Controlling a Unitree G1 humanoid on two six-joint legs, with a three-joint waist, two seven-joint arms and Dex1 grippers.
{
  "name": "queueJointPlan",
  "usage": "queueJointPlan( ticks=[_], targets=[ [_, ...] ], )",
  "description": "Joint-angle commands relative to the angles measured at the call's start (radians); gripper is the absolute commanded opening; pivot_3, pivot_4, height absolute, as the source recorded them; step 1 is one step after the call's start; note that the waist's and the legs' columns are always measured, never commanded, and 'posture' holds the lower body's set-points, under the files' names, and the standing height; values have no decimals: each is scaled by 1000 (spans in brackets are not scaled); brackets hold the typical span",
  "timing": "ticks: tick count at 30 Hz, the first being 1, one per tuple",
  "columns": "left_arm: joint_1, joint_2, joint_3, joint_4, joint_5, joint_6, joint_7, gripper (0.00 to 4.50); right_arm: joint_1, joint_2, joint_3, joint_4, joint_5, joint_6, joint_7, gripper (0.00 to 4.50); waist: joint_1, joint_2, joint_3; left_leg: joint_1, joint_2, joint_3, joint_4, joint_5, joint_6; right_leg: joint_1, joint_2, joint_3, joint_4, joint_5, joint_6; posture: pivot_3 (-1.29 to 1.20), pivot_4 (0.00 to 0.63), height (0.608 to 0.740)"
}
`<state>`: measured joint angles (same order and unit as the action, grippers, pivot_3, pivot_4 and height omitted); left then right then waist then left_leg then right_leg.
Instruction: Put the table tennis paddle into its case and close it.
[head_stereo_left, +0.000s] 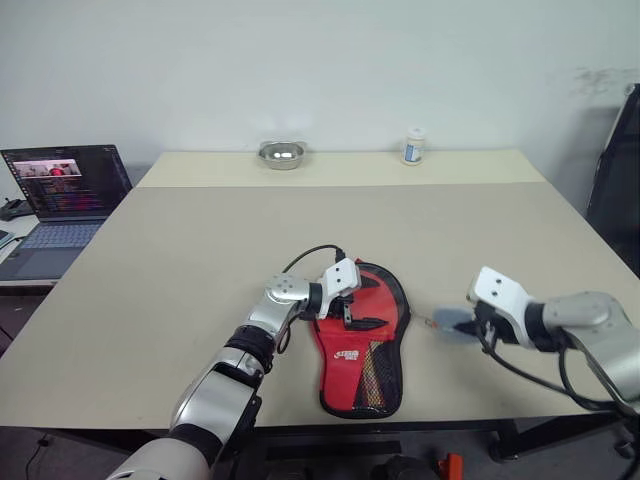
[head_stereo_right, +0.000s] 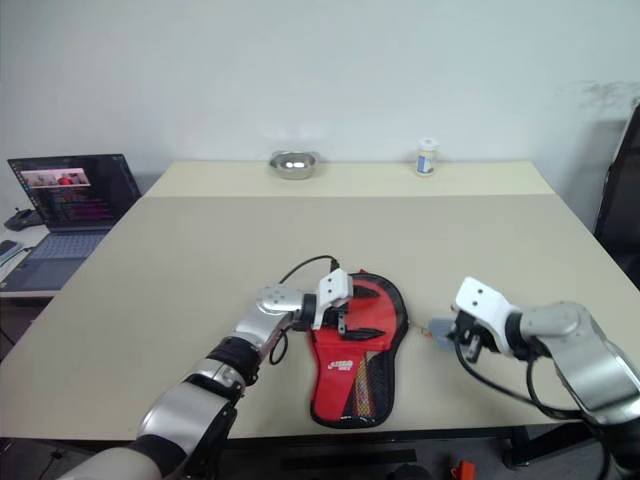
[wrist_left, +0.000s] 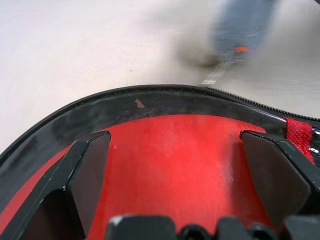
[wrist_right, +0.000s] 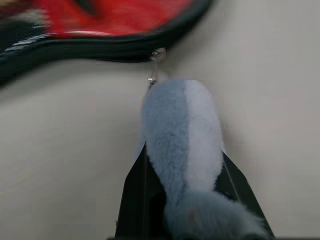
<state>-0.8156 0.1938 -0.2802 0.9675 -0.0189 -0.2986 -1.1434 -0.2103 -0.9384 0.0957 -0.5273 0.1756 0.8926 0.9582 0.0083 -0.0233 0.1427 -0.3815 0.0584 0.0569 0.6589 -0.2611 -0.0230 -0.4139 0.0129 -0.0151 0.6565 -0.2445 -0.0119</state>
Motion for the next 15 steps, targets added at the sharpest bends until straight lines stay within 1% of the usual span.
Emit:
queueJointPlan(
  ticks=[1, 4, 7, 11, 15],
  targets=[
    [81, 8, -90, 139, 133, 18, 19, 4500, 90, -33, -9, -200, 48, 74, -12, 301, 1, -1, -5, 0, 1, 0, 0, -1, 0, 1, 0, 0, -1, -1, 1, 0, 150, 740],
    [83, -1, -88, 146, 129, 24, 22, 4500, 148, -44, 40, -295, 37, 74, -47, 294, 1, 0, -13, 1, 3, -2, 0, -4, 1, 5, -1, -2, -9, -1, 1, 0, 150, 740],
    [85, -5, -90, 150, 132, 23, 28, 4500, 203, -76, 61, -363, 55, 73, -46, 294, 1, -1, -14, 2, 2, -4, 0, -6, 3, 7, -3, -1, -11, -5, 0, 0, 150, 740],
    [83, -6, -90, 157, 136, 25, 38, 4500, 288, -157, 2, -424, 118, 63, 18, 282, 1, -2, -16, 2, 0, -4, 0, -8, 5, 8, -7, 0, -12, -7, 3, 0, 150, 740],
    [73, -10, -92, 169, 143, 27, 53, 4500, 395, -215, -74, -464, 175, 48, 56, 276, 1, -6, -18, 2, -1, -6, 0, -10, 6, 9, -9, -1, -13, -8, 4, 0, 150, 740]
  ],
)
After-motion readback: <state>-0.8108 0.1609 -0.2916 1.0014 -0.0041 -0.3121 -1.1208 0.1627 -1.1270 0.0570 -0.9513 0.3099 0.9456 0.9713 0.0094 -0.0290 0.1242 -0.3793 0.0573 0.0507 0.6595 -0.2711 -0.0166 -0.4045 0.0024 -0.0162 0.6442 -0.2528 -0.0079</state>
